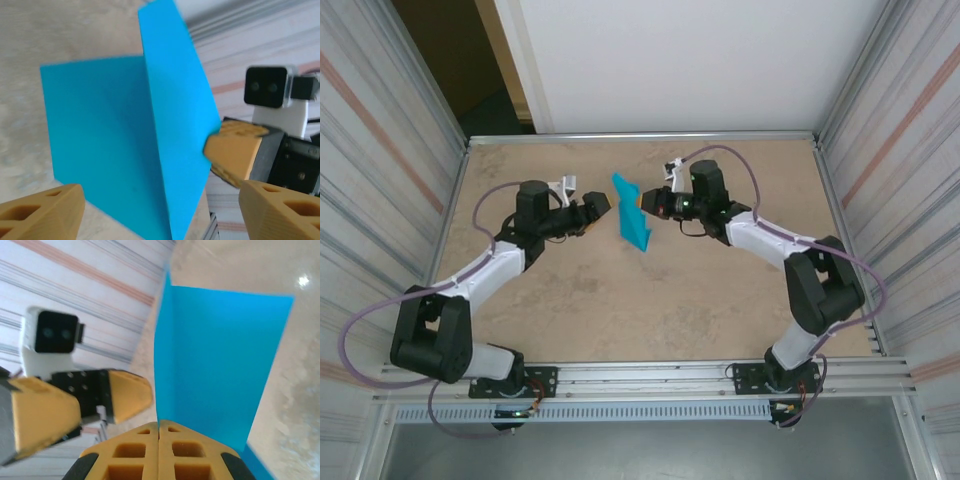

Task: Fold a paper plane with a square sheet of paper (pick it up from the middle)
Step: Turn over the paper at the center of the table.

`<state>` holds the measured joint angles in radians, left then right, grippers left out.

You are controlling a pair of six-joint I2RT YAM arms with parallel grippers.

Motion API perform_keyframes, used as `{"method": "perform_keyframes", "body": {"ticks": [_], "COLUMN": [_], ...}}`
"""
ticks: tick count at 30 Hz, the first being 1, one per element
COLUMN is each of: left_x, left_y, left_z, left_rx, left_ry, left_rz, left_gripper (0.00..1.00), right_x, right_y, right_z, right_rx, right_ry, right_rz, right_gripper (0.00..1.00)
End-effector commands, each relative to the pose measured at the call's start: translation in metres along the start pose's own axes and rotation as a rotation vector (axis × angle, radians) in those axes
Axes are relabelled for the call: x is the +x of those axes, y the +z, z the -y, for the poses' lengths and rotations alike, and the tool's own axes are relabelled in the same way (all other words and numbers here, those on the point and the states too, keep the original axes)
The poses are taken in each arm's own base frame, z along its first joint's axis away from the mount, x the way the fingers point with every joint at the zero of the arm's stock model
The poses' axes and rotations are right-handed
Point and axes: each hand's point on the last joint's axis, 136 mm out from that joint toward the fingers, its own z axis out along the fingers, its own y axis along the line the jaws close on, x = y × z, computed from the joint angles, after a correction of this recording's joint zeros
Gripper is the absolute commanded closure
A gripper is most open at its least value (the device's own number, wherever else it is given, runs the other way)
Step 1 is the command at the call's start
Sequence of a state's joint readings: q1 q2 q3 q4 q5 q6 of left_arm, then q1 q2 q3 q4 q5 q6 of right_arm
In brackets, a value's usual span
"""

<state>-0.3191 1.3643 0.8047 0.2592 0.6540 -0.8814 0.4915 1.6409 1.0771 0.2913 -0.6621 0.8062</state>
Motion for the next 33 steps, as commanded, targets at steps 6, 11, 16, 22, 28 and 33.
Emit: {"method": "perform_keyframes", "body": {"ticks": [6,11,16,22,28,33], "left_x": [-0.001,0.002,0.001,0.004,0.005,0.005], "left_y": [0.002,0.008,0.008,0.008,0.011,0.015], "left_z": [0.076,0.101,0.103,0.110,0.106,0.102], "left_rx": [0.240,0.344,0.352,0.388,0.385,0.387], "left_ry": [0.129,0.183,0.180,0.180,0.167,0.136], "left_rz": [0.018,0.021,0.027,0.012,0.010,-0.003], "left_gripper": [0.22,0.26,0.33,0.42,0.49,0.49], "right_x": [-0.020,-0.025,-0.030,-0.032,-0.037,-0.038], "right_y": [-0.025,-0.030,-0.036,-0.037,-0.042,-0.044], "right_z": [-0.049,-0.063,-0.075,-0.078,-0.081,-0.084], "right_rx": [-0.175,-0.241,-0.283,-0.301,-0.321,-0.333], "right_ry": [0.051,0.078,0.076,0.080,0.102,0.102], "right_rz": [0.068,0.081,0.096,0.098,0.112,0.115], "right_gripper": [0.96,0.96,0.95,0.95,0.95,0.95]}}
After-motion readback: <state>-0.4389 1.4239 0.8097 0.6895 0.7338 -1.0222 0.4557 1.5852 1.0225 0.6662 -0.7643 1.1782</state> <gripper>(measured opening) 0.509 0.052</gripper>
